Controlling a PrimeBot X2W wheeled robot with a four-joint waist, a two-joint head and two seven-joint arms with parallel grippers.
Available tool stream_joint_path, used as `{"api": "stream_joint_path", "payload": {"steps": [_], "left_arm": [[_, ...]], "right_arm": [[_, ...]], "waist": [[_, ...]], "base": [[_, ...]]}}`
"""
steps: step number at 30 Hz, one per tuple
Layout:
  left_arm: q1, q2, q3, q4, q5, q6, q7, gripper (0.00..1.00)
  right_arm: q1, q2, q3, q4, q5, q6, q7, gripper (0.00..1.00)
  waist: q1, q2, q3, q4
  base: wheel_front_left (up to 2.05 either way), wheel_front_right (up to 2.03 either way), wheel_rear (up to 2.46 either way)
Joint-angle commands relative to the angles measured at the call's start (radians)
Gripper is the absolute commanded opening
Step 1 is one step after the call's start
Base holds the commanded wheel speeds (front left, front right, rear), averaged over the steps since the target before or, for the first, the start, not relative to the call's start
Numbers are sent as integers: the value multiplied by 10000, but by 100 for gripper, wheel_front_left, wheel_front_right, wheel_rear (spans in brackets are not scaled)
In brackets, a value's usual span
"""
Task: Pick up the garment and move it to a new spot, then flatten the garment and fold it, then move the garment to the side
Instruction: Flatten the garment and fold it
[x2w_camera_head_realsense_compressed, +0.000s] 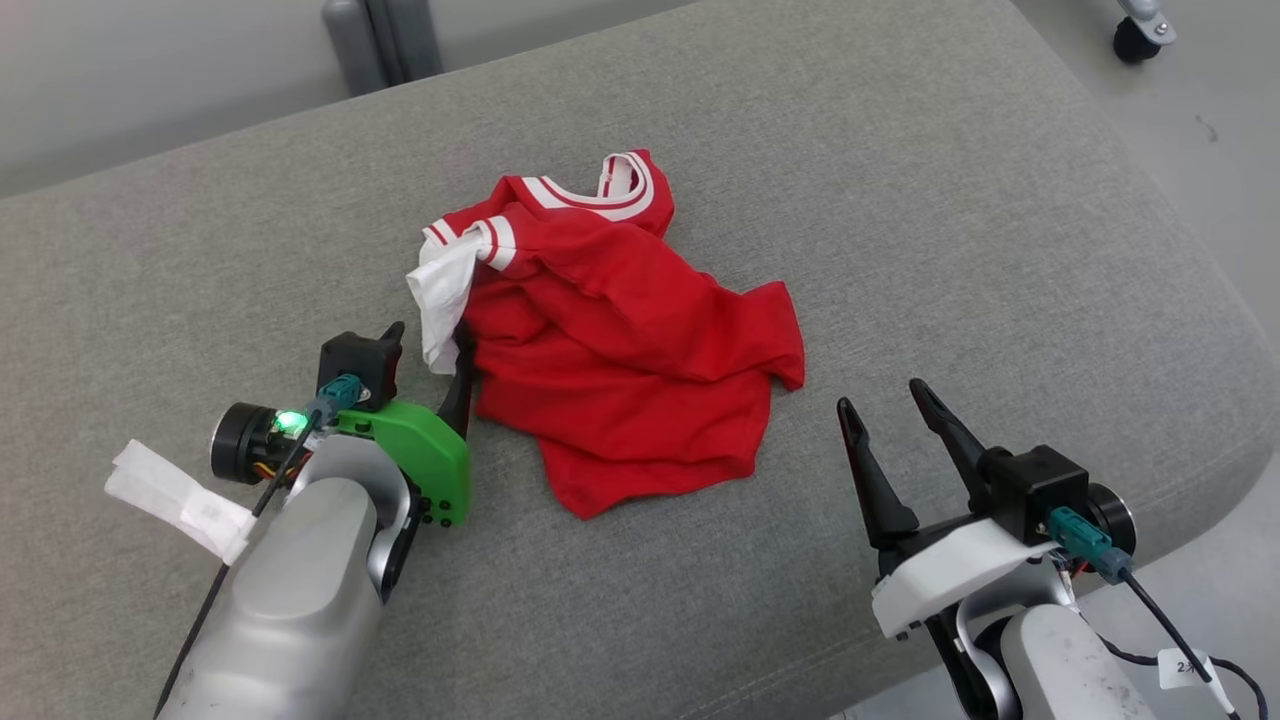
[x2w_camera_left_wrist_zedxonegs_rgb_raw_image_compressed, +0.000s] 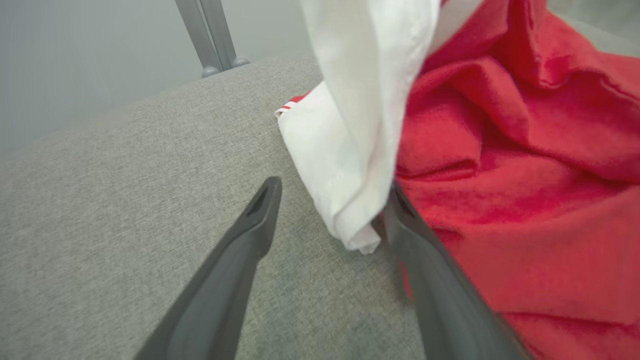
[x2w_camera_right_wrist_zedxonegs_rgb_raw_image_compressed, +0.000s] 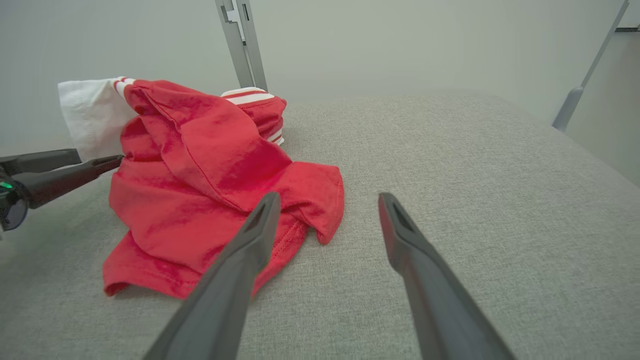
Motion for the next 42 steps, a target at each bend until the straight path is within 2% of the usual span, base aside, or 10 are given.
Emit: {"api": "stream_joint_path", "payload": {"steps": [1, 2, 9, 15, 21, 33, 34, 35, 36, 42], "left_arm": [[-254, 31, 36, 187, 141, 148, -82, 32], [-312, 30, 53, 250, 141, 190, -146, 0], [-394, -19, 235, 1, 289, 714, -438, 0], [480, 475, 759, -2892, 1137, 1429, -418, 0], [2027, 1204, 845, -4882, 1958, 1532, -420, 0], [4341, 1569, 515, -4214, 1856, 1710, -144, 0], [4407, 1519, 491, -4105, 1804, 1671, -93, 21], [4476, 1476, 449, -3980, 1763, 1581, -75, 74], [4508, 1458, 424, -3906, 1743, 1523, -64, 100], [4842, 1440, 160, -3903, 1287, 654, -131, 100]], "right_arm": [[-74, -14, -1, 32, 23, -14, -51, 100], [-55, -13, -18, 38, 14, -14, -48, 100], [99, -16, -220, 25, -61, -15, -38, 100], [250, -18, -451, -40, -106, -14, -4, 100], [353, -19, -509, -24, -37, -14, 47, 100], [440, -19, -680, -138, -61, -14, 117, 100], [443, -18, -694, -148, -73, -14, 126, 100], [448, -18, -719, -158, -81, -14, 129, 100], [459, -18, -746, -165, -92, -14, 128, 100], [562, -18, -936, -176, -146, -14, 163, 100]], "waist": [[0, 0, -2, -99], [0, 0, -31, -86], [0, 0, -296, 572], [0, 0, -571, 1698], [0, 0, -874, 2537], [0, 0, -916, 2878], [0, 0, -920, 2871], [0, 0, -931, 2865], [0, 0, -945, 2867], [0, 0, -1118, 2899]], "base": [[0, 0, 0], [0, 0, 0], [0, 0, 0], [0, 0, 0], [0, 0, 0], [0, 0, 0], [0, 0, 0], [0, 0, 0], [0, 0, 0], [0, 0, 0]]}}
